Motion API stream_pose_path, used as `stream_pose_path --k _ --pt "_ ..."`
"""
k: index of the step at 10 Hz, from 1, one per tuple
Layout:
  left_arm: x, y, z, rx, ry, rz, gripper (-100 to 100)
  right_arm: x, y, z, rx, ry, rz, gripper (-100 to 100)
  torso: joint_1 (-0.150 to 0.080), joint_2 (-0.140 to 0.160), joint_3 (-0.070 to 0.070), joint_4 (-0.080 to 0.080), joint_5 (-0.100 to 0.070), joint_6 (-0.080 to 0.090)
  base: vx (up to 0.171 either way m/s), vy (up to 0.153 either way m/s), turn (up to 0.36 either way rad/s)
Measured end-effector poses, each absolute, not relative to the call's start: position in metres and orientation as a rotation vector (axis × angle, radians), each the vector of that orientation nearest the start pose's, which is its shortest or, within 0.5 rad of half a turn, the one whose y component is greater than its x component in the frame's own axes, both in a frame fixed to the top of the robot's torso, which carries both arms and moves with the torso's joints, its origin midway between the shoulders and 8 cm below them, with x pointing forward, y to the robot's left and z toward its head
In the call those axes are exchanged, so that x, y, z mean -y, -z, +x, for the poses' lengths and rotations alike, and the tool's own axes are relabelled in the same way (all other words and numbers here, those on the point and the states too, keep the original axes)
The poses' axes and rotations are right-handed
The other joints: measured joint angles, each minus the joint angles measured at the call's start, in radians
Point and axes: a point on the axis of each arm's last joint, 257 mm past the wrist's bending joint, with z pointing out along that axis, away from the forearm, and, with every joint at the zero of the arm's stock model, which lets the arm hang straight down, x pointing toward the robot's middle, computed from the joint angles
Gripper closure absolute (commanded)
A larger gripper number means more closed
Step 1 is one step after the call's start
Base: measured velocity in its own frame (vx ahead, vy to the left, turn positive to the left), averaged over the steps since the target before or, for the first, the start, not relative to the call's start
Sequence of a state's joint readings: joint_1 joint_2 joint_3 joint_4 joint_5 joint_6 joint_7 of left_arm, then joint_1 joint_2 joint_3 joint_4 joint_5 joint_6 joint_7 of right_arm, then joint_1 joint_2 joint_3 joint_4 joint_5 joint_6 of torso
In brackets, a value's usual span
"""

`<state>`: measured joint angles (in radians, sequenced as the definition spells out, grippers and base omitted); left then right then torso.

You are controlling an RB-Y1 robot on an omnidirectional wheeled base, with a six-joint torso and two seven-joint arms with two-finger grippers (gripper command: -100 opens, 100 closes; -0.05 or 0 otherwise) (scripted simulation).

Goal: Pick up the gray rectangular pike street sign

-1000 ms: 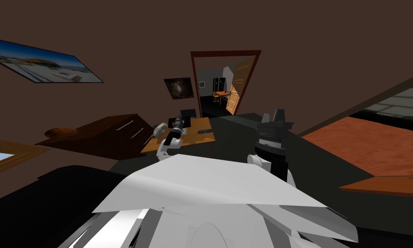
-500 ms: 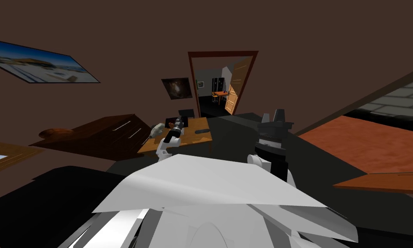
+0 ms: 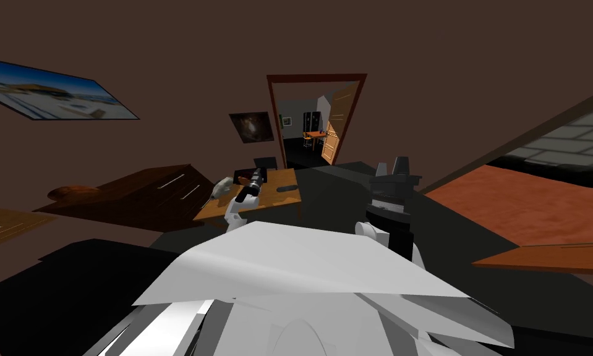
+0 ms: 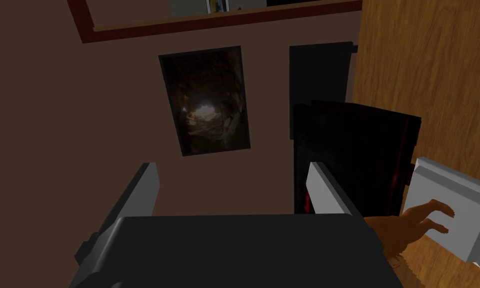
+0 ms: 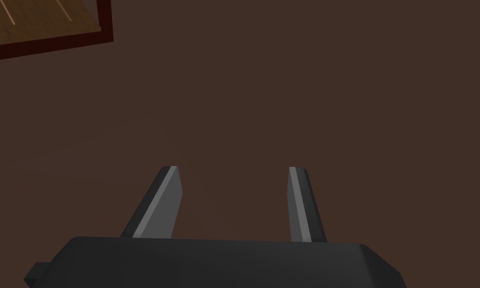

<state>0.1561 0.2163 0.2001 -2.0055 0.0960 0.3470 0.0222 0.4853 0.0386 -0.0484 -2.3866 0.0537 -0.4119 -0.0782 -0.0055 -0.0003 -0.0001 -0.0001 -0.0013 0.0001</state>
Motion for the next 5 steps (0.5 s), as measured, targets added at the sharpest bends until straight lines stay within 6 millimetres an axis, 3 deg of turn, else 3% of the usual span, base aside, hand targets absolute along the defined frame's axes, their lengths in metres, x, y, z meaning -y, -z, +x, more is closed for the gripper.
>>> stream_pose_path --k 5 --pt "-0.397 0.177 0.494 -1.204 0.892 -1.35 -100 0.29 -0.06 0.334 -0.564 -1.299 0.651 0 0.002 0.0 0.0 0.0 0.0 0.0 0.017 -0.074 -0.028"
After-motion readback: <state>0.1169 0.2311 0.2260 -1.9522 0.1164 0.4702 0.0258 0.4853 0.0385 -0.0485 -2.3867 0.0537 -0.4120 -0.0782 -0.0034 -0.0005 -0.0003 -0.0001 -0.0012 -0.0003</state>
